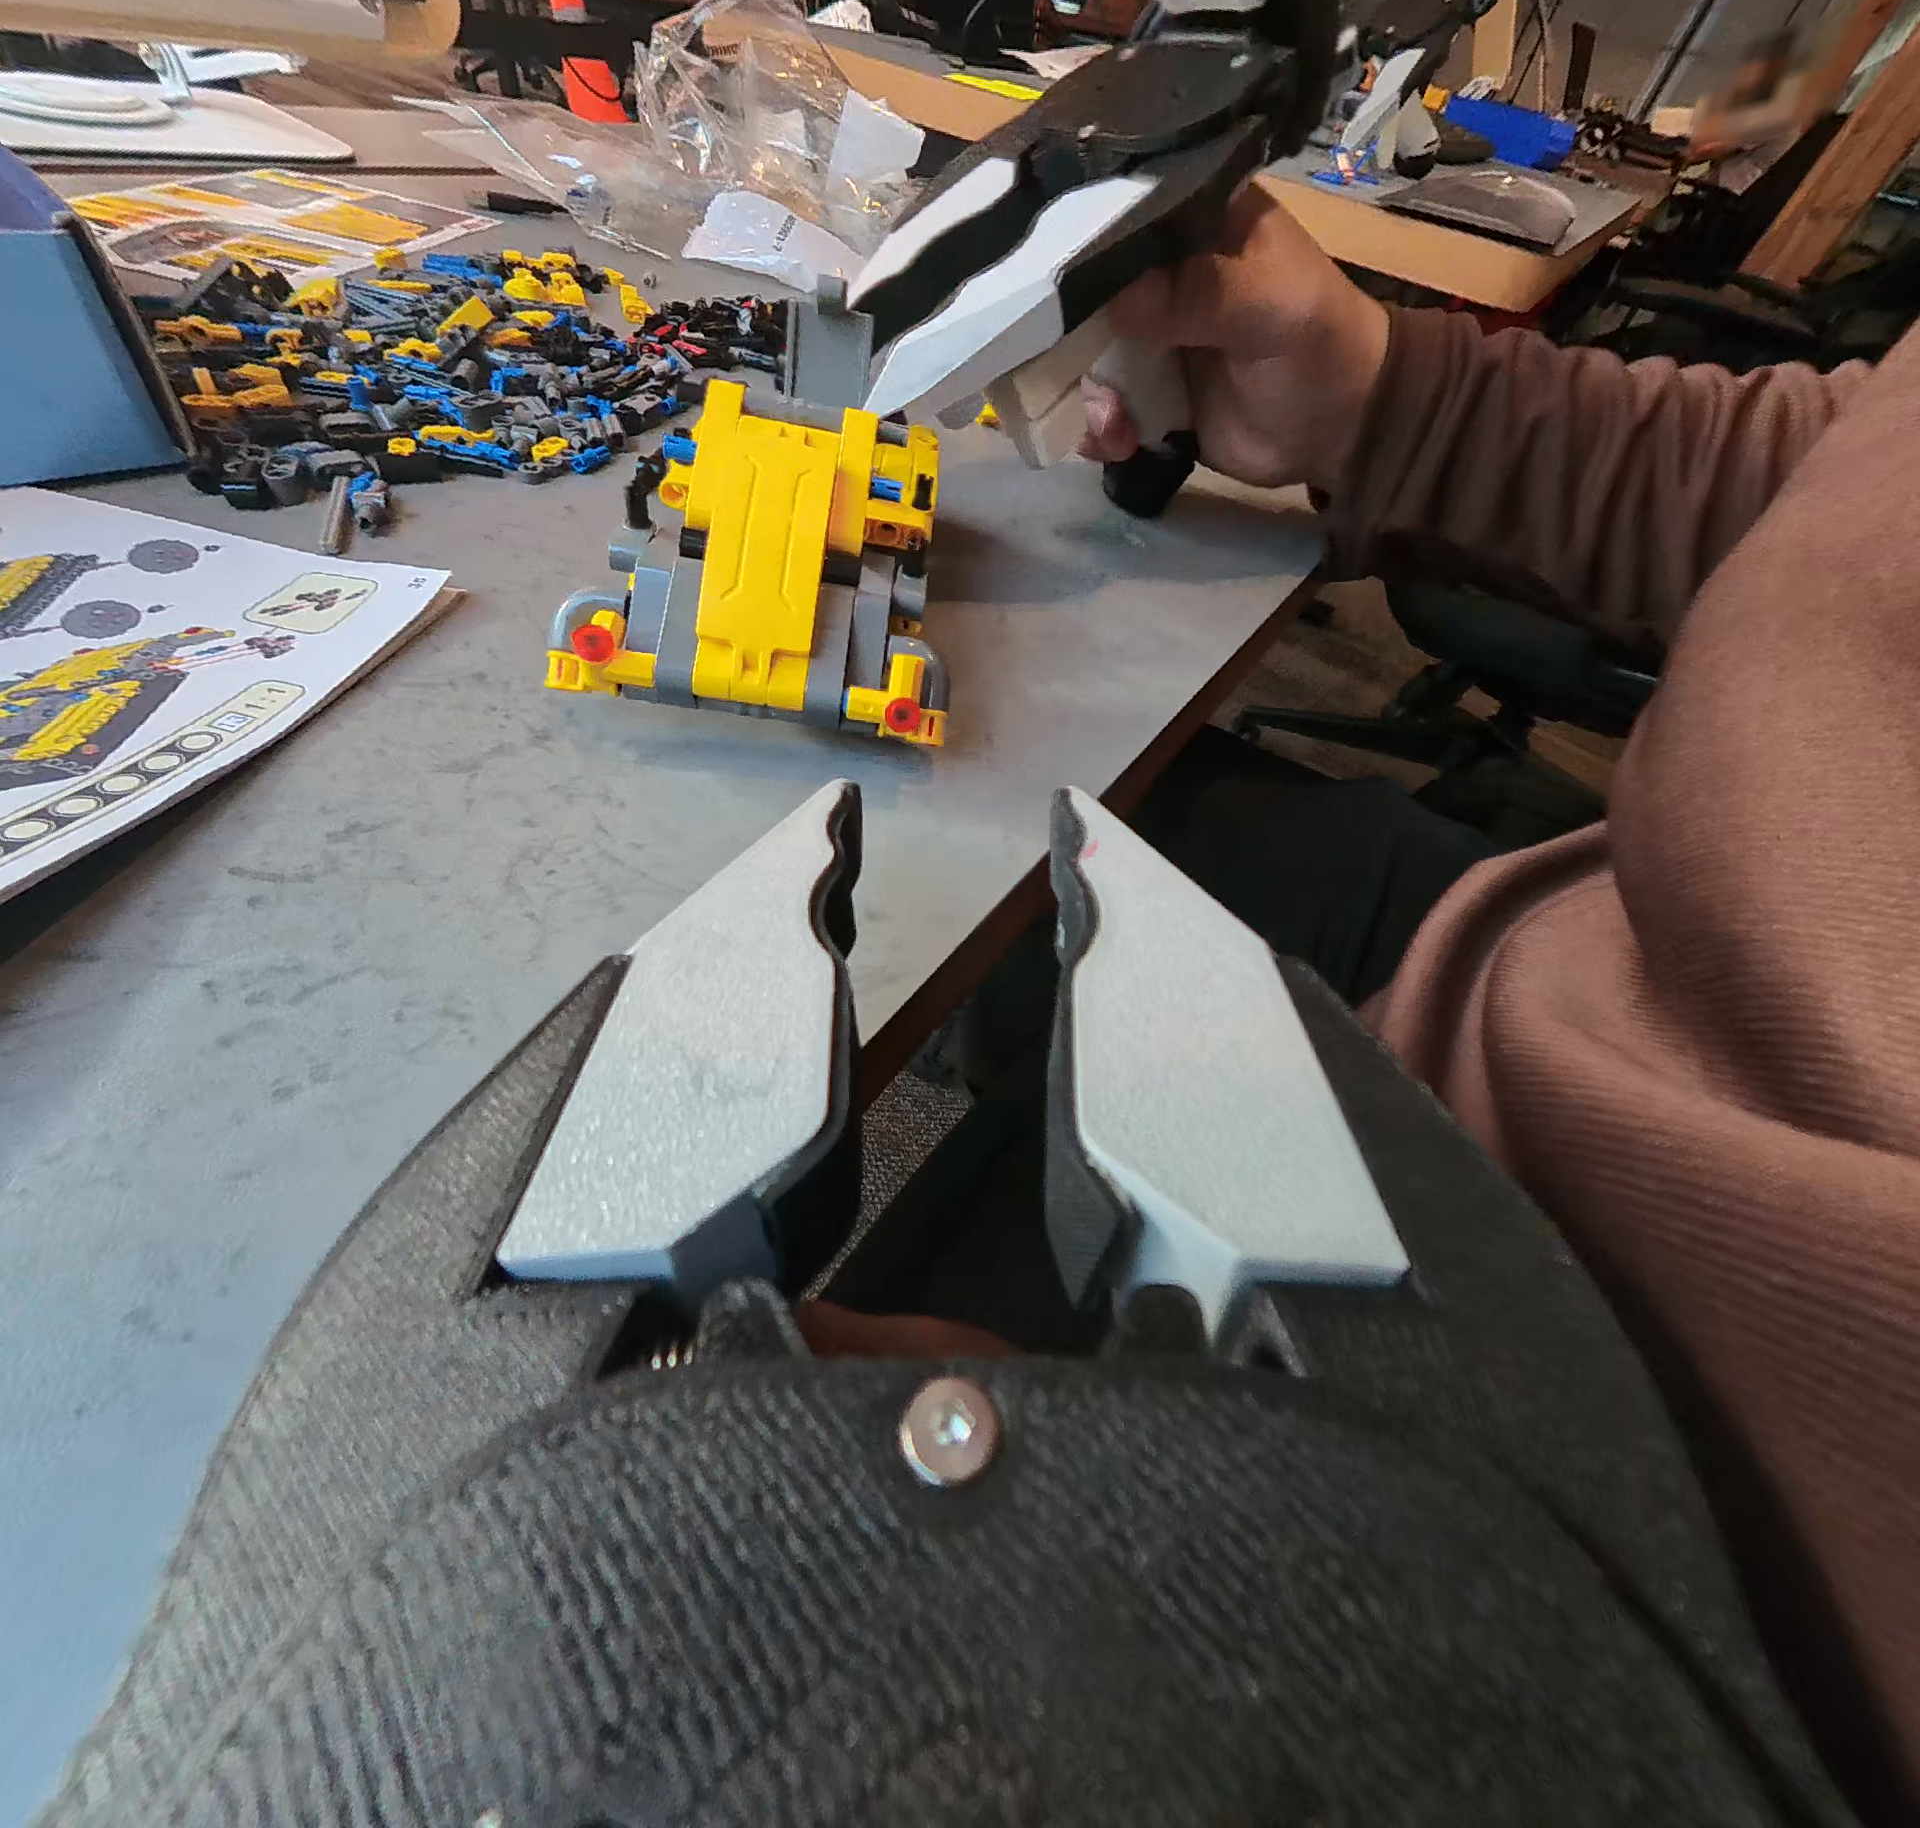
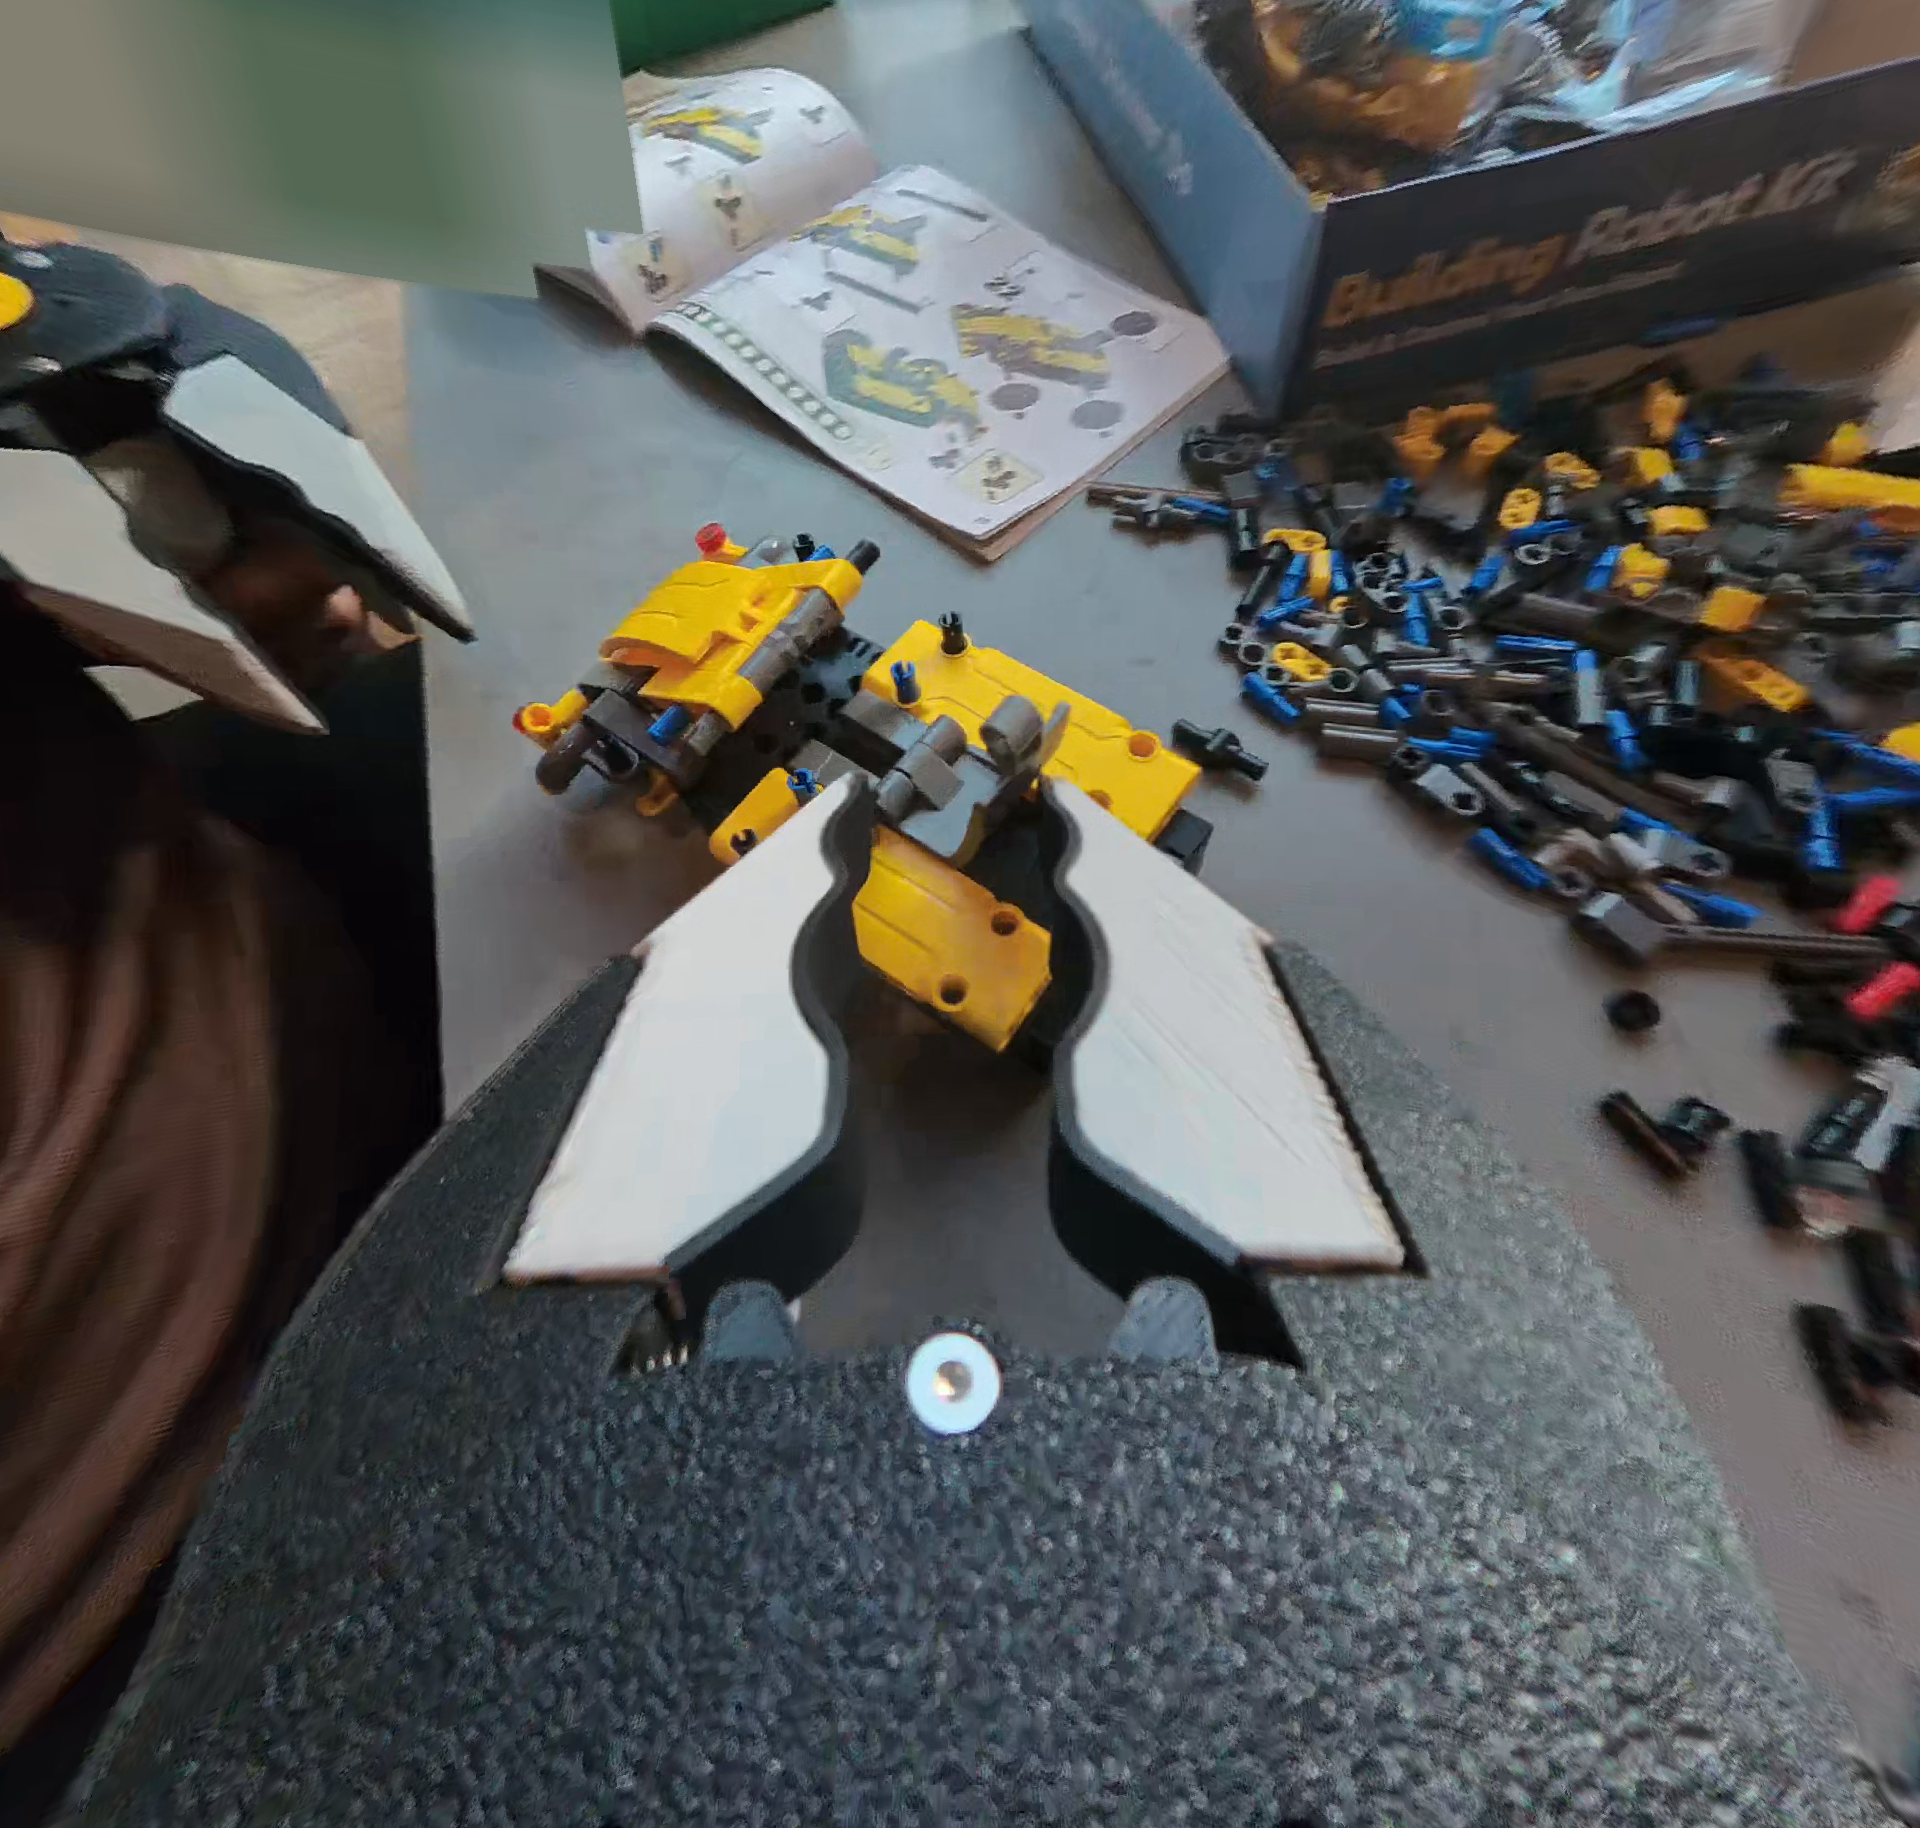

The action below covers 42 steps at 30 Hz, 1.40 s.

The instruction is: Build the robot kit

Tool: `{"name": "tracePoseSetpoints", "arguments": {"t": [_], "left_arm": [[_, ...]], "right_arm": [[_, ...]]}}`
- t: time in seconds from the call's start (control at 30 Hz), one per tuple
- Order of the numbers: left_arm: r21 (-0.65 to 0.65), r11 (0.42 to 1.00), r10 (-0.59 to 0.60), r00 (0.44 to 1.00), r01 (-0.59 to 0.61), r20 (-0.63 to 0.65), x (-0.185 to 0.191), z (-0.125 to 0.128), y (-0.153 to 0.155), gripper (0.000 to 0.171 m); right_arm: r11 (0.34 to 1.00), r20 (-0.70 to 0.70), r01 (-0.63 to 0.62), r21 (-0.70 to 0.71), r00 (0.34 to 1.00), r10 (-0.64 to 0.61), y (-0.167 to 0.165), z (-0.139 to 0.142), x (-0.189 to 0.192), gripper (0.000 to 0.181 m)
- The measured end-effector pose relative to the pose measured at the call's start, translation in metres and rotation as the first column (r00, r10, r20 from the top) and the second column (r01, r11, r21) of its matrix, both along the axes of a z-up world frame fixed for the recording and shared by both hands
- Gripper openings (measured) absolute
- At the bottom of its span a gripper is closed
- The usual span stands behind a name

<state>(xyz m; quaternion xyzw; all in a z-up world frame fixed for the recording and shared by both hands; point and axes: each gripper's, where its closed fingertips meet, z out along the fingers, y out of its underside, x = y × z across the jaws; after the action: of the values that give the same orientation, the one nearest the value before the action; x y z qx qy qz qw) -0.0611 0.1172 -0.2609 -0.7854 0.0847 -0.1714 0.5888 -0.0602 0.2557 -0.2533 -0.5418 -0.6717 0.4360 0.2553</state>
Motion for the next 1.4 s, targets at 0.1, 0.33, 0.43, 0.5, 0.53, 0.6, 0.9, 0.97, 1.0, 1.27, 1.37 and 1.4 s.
{"name": "tracePoseSetpoints", "arguments": {"t": [0.1,0.33,0.43,0.5,0.53,0.6,0.9,0.97,1.0,1.27,1.37,1.4], "left_arm": [[-0.006,1.000,-0.002,1.000,0.002,0.010,0.000,-0.001,0.000,0.034],[-0.008,1.000,-0.002,1.000,0.002,0.020,0.000,-0.001,-0.002,0.034],[-0.011,1.000,-0.004,1.000,0.004,0.010,0.001,-0.002,-0.002,0.034],[-0.010,1.000,0.001,1.000,-0.001,0.009,0.000,-0.002,-0.002,0.034],[-0.011,1.000,0.003,1.000,-0.003,0.011,0.000,-0.002,-0.002,0.034],[-0.011,1.000,0.003,1.000,-0.003,0.015,0.000,-0.002,-0.002,0.034],[-0.015,1.000,0.007,0.999,-0.006,0.040,-0.003,-0.003,0.000,0.032],[-0.008,1.000,0.001,0.999,0.000,0.052,-0.003,-0.002,-0.001,0.031],[-0.004,1.000,-0.004,0.998,0.004,0.060,-0.003,-0.001,-0.001,0.032],[0.020,1.000,-0.024,0.995,0.022,0.098,-0.001,0.004,-0.002,0.034],[0.020,1.000,-0.016,0.995,0.014,0.100,-0.003,0.004,-0.003,0.034],[0.019,1.000,-0.015,0.995,0.013,0.099,-0.003,0.004,-0.003,0.034]], "right_arm": [[0.999,0.008,0.042,-0.001,0.999,-0.042,0.011,0.000,0.000,0.048],[1.000,0.020,0.013,0.014,1.000,-0.013,0.005,-0.002,0.004,0.045],[0.996,0.017,0.016,0.093,1.000,-0.017,0.003,-0.003,0.001,0.042],[0.992,-0.011,0.062,0.109,0.998,-0.061,0.012,0.002,0.000,0.049],[0.993,-0.014,0.064,0.094,0.998,-0.063,0.013,0.004,0.000,0.049],[0.999,0.009,0.008,0.051,1.000,-0.009,0.002,0.001,0.002,0.048],[0.996,0.001,-0.002,0.085,1.000,0.002,0.001,-0.003,-0.002,0.048],[0.997,-0.022,0.028,0.068,0.999,-0.027,0.007,0.001,-0.004,0.051],[0.999,-0.018,0.007,0.032,1.000,-0.007,0.004,0.001,-0.004,0.049],[0.998,-0.005,-0.048,0.028,0.999,0.048,-0.003,-0.001,-0.009,0.045],[0.996,-0.026,-0.029,0.084,0.999,0.031,-0.002,0.000,-0.014,0.044],[0.996,-0.035,-0.027,0.080,0.999,0.030,-0.002,0.002,-0.014,0.046]]}}
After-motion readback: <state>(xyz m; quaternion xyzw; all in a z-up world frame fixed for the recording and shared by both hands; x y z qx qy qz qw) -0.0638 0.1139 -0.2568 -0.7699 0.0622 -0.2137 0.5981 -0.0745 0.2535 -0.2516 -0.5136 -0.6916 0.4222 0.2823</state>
